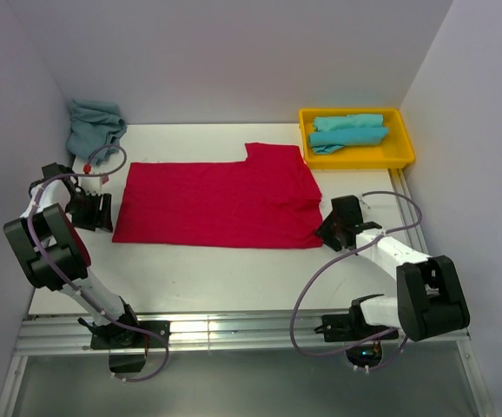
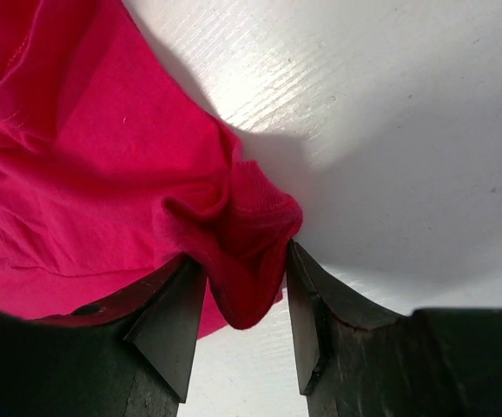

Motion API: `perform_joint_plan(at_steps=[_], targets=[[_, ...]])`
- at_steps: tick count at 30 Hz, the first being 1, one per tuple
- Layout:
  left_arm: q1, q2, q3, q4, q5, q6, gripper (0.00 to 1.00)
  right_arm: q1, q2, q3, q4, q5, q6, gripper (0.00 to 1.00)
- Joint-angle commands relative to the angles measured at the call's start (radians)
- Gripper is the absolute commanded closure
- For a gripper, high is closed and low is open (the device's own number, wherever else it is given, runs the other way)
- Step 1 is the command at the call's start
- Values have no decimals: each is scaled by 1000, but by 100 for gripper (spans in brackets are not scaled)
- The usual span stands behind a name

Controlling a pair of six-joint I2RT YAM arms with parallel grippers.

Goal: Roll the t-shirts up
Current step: Fold the tshirt

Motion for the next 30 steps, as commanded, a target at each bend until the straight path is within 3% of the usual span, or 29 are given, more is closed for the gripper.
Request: perform_joint_plan(at_steps=[1, 16, 26, 29, 30], targets=[[5, -22, -31, 24, 47, 58, 36, -6, 54, 31, -95, 8, -16, 51], [22, 139, -78, 69, 240, 100, 44, -6, 94, 93, -161, 6, -2, 54], [21, 156, -85, -19, 292, 155, 73, -6, 61, 113, -216, 25, -16, 63], [21, 168, -62, -36, 300, 154, 89, -5, 55, 105, -207, 17, -14, 75], [22, 170, -59, -39, 301, 152, 99, -5, 57, 105, -207, 16, -11, 81]])
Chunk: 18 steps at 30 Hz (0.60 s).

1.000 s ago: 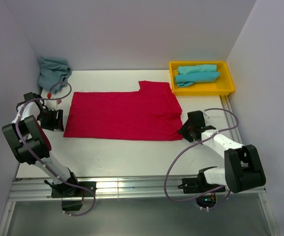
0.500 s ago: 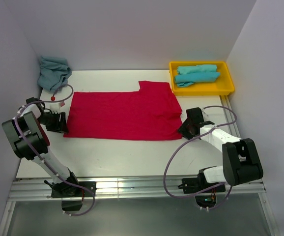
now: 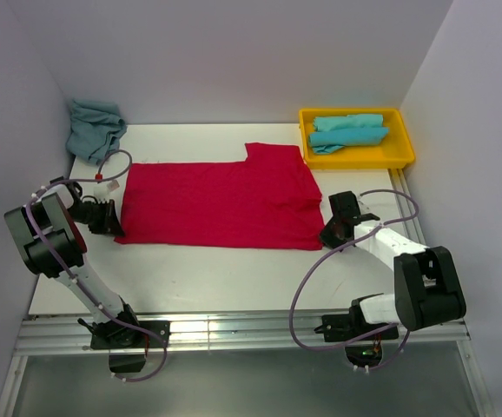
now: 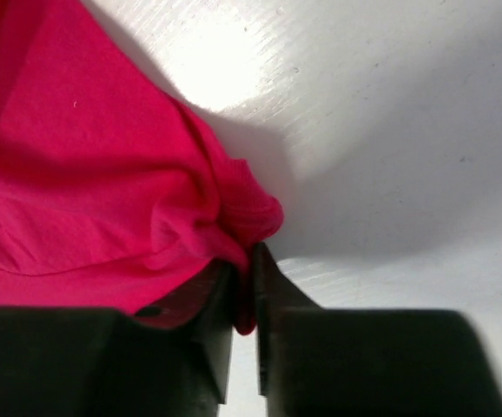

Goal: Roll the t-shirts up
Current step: Fold the tshirt

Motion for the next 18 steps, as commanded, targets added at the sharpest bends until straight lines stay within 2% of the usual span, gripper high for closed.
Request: perform_joint_plan(at_steps=[1, 2, 5, 13, 18], targets=[[2, 33, 3, -40, -16, 37, 100, -4, -13, 11, -43, 11, -9, 85], [5, 30, 7, -43, -15, 37, 100, -4, -13, 13, -54, 6, -12, 90], [25, 12, 40, -72, -25, 43, 100, 7, -34, 25, -104, 18, -10, 97], [115, -13, 121, -181, -90, 141, 100, 50, -155, 69, -272, -1, -38, 99], [178, -20, 109, -239, -108, 203, 100, 120, -200, 74, -361, -21, -15, 99]])
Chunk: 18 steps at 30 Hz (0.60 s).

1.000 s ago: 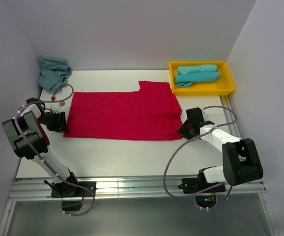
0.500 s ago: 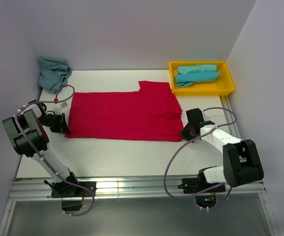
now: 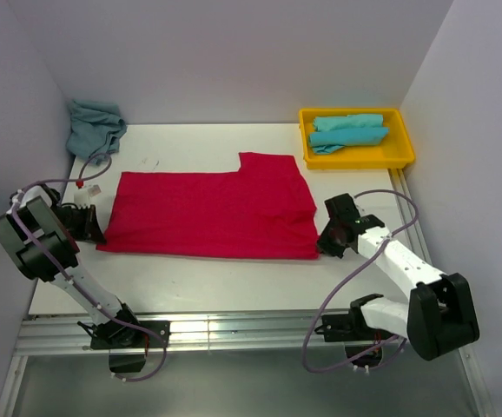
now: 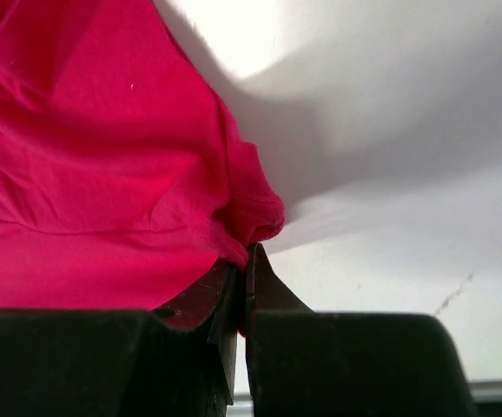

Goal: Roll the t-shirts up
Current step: Fold the tshirt

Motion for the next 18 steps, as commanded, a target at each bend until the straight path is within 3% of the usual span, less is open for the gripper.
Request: perform_joint_plan(at_steps=[1, 9, 15, 18], targets=[[44, -28, 6, -51, -54, 94, 100, 47, -38, 28, -125, 17, 15, 100], [101, -105, -113, -54, -107, 172, 100, 231, -98, -35, -179, 13, 145, 100], [136, -119, -135, -68, -122, 205, 100, 294, -162, -116, -166, -6, 233, 97], [147, -111, -104, -91, -111, 206, 84, 306, -208, -135, -165, 6, 265, 82]])
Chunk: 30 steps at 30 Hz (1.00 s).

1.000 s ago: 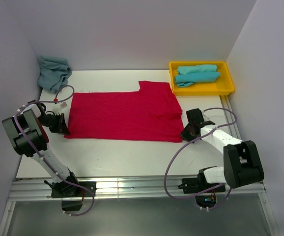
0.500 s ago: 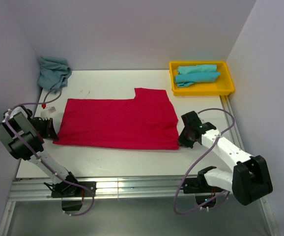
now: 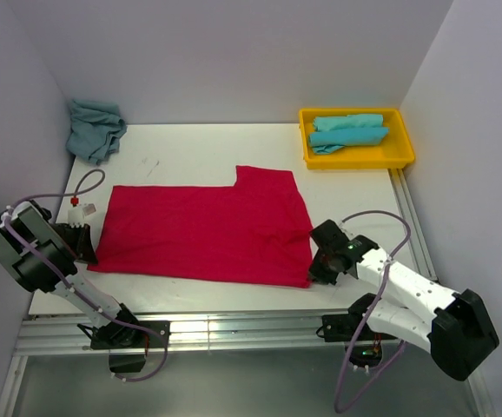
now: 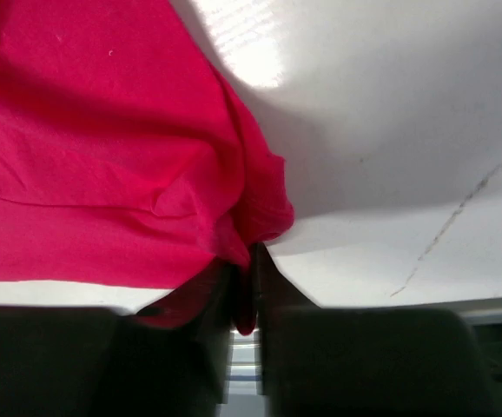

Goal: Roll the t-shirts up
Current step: Fold the tshirt

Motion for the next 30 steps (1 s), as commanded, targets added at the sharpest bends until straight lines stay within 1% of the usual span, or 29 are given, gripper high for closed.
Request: perform_joint_plan(at_steps=[1, 2, 5, 6, 9, 12, 13, 14, 15, 16, 17, 18, 19, 20, 22, 23, 24, 25, 26, 27, 29, 30], targets=[[22, -31, 37, -49, -6, 41, 76, 15, -58, -4, -31, 25, 63, 70], [24, -31, 49, -71, 3, 46, 62, 15, -81, 3, -35, 27, 68, 65], [33, -45, 120, -111, 24, 53, 47, 16, -119, 45, -52, 36, 65, 52], [34, -51, 132, -112, 29, 55, 46, 18, -125, 58, -58, 44, 62, 50], [39, -69, 189, -136, 46, 49, 45, 18, -128, 132, -92, 76, 50, 47], [39, -65, 287, -151, 92, 18, 44, 16, -93, 271, -98, 129, 17, 45], [31, -53, 322, -158, 104, -11, 44, 15, -75, 301, -84, 146, -9, 43], [22, -18, 398, -159, 116, -32, 44, 12, -29, 330, -75, 177, -24, 42], [10, 3, 437, -161, 150, -51, 44, -4, 2, 389, -60, 182, -65, 42], [-20, 24, 475, -156, 167, -71, 44, -13, 34, 422, -42, 183, -88, 41], [-36, 71, 512, -118, 179, -130, 44, -22, 101, 448, 7, 186, -113, 41], [-54, 96, 575, -100, 188, -161, 44, -31, 135, 495, 37, 179, -159, 40], [-94, 124, 606, -78, 205, -210, 44, -59, 211, 518, 102, 159, -186, 41], [-113, 180, 661, -51, 216, -230, 44, -76, 255, 541, 130, 121, -214, 41], [-166, 231, 703, -7, 227, -278, 45, -108, 345, 626, 176, 103, -286, 42], [-182, 277, 735, 23, 228, -316, 45, -135, 438, 661, 181, 94, -306, 43], [-197, 299, 749, 36, 227, -329, 45, -148, 486, 734, 183, 85, -349, 43], [-221, 317, 757, 51, 221, -359, 45, -165, 573, 774, 175, 85, -365, 43], [-232, 345, 757, 100, 215, -375, 45, -174, 614, 814, 170, 84, -380, 43], [-242, 357, 757, 117, 208, -385, 45, -183, 652, 888, 167, 80, -407, 43], [-266, 391, 754, 149, 211, -396, 44, -205, 750, 963, 146, 71, -424, 43], [-272, 403, 757, 164, 207, -399, 44, -209, 779, 1029, 140, 67, -441, 43]])
